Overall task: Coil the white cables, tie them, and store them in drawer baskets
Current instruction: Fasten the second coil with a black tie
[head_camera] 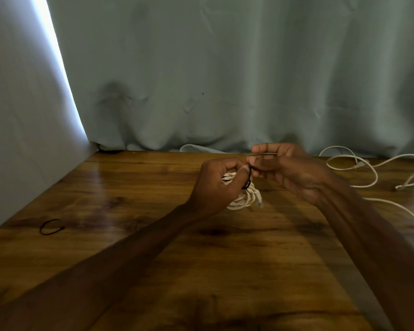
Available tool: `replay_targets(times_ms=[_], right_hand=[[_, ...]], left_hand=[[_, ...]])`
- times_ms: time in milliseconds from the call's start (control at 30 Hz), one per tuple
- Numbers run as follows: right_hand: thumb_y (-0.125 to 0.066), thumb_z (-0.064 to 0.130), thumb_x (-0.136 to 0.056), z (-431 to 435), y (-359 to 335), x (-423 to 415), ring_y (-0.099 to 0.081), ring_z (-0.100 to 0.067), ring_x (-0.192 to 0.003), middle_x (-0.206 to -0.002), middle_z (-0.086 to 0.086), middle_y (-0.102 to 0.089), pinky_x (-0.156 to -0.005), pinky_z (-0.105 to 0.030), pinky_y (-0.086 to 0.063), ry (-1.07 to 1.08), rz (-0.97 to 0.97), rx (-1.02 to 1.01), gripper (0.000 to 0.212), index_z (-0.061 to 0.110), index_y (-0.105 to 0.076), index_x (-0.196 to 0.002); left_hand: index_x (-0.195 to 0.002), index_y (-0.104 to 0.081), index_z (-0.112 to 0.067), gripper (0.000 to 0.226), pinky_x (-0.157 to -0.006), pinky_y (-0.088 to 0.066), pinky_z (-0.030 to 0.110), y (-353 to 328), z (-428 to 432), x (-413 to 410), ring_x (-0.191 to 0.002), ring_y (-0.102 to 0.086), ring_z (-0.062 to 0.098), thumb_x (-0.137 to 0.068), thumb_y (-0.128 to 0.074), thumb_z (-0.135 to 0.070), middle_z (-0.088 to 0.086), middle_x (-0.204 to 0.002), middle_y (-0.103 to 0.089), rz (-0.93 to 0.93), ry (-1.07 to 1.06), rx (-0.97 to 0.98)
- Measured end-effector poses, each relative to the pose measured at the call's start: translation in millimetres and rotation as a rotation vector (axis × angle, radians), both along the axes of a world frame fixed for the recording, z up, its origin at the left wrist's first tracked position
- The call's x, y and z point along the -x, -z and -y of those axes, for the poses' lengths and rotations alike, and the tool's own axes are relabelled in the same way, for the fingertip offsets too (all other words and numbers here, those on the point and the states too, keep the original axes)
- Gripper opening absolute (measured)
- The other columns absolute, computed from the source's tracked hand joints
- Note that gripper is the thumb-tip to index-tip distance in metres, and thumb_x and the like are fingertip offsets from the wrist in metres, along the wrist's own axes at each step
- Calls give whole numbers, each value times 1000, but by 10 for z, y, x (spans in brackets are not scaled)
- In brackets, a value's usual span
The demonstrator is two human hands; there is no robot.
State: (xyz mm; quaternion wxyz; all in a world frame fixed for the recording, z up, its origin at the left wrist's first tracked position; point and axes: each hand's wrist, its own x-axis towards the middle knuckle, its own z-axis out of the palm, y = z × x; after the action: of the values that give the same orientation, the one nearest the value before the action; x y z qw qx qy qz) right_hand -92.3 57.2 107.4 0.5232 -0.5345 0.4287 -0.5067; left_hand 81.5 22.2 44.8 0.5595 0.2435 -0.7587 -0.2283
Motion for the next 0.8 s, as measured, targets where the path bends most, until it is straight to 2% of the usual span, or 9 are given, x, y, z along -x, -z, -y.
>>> replay_targets(times_ms=[100,367,433,533,600,667,800], right_hand=[[-70,-7,-86,23,38,-16,-69,-17,-69,-82,-8,-76,-70,-23,-61,48,32,29,25,6,-63,-106],[-72,-5,-84,67,80,-46,-66,-23,-75,-88,-14,-73,-79,-30,-60,115,31,82,18,8,-64,-93],[-72,-5,-84,59,86,-63,-65,-27,-81,-93,-19,-72,-77,-29,-60,127,41,98,17,8,-65,-91],[-70,-6,-86,27,77,-75,-64,-33,-89,-97,-22,-71,-83,-34,-59,154,19,136,15,8,-66,-89],[-69,-5,-88,6,66,-82,-69,-28,-84,-94,-19,-73,-84,-36,-60,152,-16,159,14,8,-66,-90],[-69,-5,-89,-11,59,-106,-72,-20,-78,-91,-17,-71,-77,-31,-64,143,-61,188,13,7,-65,-89],[-68,-6,-90,-5,69,-142,-70,-21,-77,-88,-19,-70,-75,-35,-65,165,-116,224,14,7,-65,-85]], left_hand=[[-80,-73,-3,24,-63,-55,44,-13,9,4,-66,-69,24,-98,-57,-7,6,-72,-73,-31,33,-51],[-79,-73,-1,26,-64,-54,49,-16,18,29,-67,-69,31,-99,-57,-7,10,-72,-72,-68,46,-75],[-79,-72,-2,28,-65,-54,47,-24,25,28,-66,-68,30,-101,-57,-9,9,-71,-71,-68,56,-83],[-77,-71,-1,27,-65,-52,37,-20,49,26,-64,-66,21,-100,-61,-11,7,-69,-70,-76,97,-149],[-78,-71,0,21,-65,-51,34,-7,66,31,-64,-65,19,-96,-65,-11,8,-70,-70,-83,115,-199],[-79,-72,0,16,-64,-51,34,4,76,27,-65,-65,20,-92,-65,-7,10,-72,-71,-91,115,-228],[-78,-71,2,15,-61,-47,30,0,101,-21,-61,-62,17,-85,-62,-6,8,-68,-68,-107,121,-245]])
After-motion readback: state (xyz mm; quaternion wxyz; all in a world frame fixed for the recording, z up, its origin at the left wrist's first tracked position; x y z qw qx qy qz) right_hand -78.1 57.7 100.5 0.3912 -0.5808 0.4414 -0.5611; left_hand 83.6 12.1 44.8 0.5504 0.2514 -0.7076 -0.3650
